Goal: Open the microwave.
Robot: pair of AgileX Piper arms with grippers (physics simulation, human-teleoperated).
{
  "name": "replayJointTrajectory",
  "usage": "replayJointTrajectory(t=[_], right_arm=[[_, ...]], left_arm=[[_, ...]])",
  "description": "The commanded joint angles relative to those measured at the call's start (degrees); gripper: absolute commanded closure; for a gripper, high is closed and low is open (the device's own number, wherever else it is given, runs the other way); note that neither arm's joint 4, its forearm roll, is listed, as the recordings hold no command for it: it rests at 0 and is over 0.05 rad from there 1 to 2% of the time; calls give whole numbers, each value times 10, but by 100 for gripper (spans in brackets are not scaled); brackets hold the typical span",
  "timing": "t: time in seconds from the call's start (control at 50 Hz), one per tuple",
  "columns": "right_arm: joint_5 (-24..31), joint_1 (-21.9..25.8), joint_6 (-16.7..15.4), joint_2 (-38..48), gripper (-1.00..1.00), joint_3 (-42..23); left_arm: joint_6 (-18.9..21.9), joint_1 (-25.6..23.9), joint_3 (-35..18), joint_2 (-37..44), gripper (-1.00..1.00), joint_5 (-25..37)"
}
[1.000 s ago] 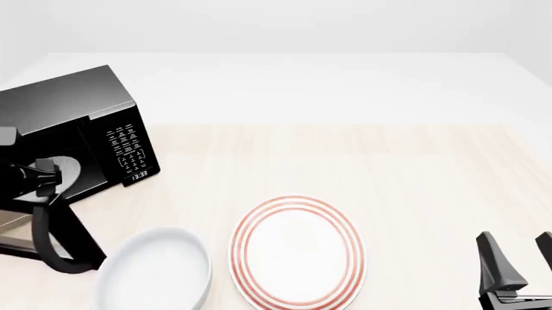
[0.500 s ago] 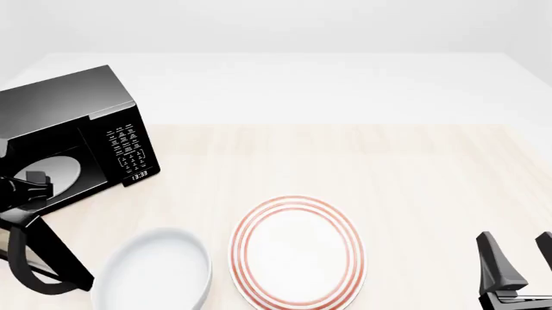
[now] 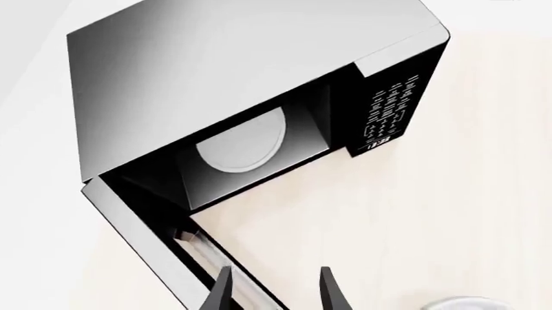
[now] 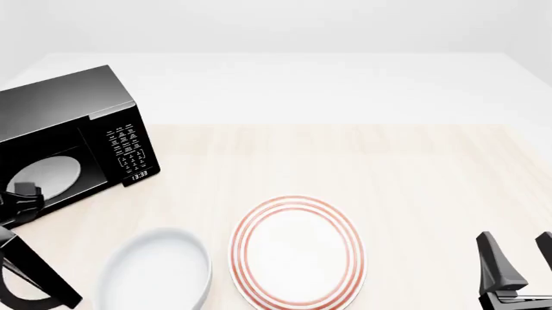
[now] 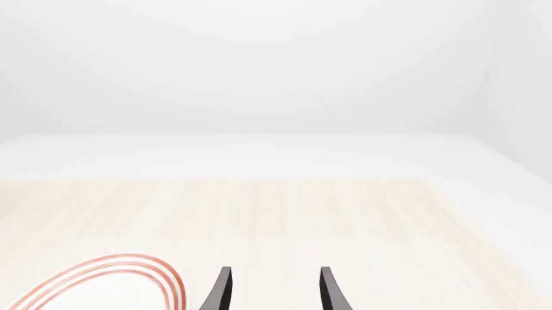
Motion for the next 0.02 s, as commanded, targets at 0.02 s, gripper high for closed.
replayJointTrajectory(t=[0.02], right_arm=[[0, 0, 0, 0, -100, 0]], left_arm=[[0, 7, 17, -27, -100, 11]])
